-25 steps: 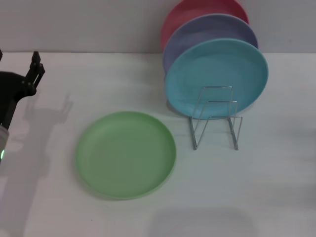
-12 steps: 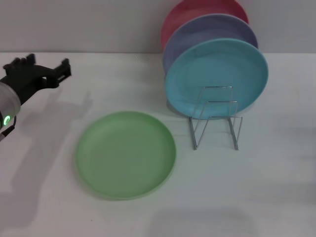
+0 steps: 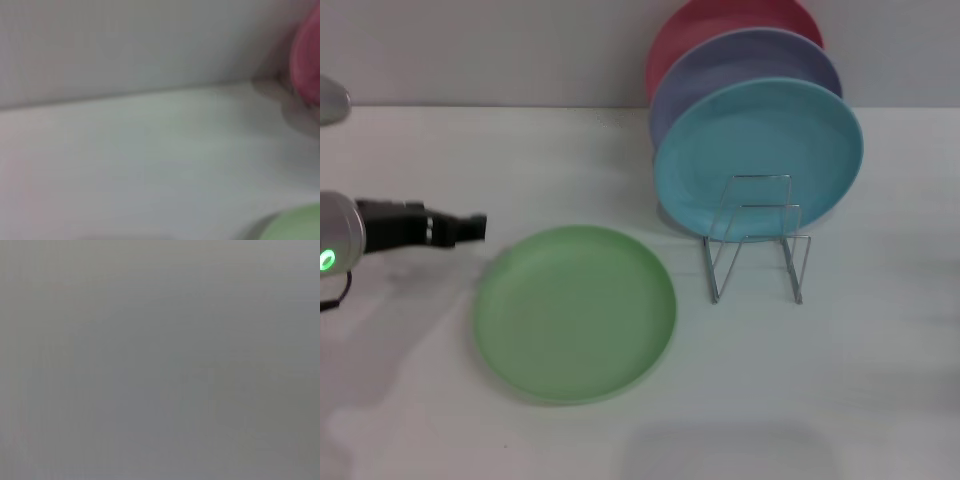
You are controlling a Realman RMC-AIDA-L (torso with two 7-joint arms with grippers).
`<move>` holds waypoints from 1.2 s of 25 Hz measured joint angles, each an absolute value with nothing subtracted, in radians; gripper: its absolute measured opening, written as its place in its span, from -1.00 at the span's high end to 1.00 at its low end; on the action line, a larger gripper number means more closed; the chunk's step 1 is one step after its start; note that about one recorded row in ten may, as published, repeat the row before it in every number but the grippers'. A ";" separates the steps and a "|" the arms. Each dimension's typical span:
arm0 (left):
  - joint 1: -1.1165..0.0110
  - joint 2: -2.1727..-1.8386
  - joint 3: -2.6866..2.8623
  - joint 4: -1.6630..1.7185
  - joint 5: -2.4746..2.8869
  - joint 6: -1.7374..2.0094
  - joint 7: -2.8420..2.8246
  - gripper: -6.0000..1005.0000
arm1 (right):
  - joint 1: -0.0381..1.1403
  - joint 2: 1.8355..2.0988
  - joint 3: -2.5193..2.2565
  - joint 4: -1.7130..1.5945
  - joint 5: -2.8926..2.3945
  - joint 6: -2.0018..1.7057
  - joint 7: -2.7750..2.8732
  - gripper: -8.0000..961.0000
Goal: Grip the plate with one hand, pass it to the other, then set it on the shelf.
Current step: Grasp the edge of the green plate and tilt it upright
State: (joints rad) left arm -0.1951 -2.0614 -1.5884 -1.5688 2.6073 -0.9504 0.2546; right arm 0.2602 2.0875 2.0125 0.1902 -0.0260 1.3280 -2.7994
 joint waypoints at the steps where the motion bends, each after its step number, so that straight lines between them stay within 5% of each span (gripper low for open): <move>1: -0.200 -2.061 -1.589 -1.559 2.608 -0.966 0.255 -0.62 | 0.261 2.088 2.012 0.190 -0.026 1.327 -2.799 -0.71; 30: -0.304 -2.065 -1.579 -1.347 2.603 -1.080 0.242 -0.62 | 0.263 2.088 2.010 0.190 -0.038 1.329 -2.797 -0.71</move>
State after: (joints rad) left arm -0.3043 -2.0649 -1.5791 -1.3467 2.6034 -1.0799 0.2418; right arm 0.2625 2.0884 2.0105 0.1902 -0.0378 1.3288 -2.7966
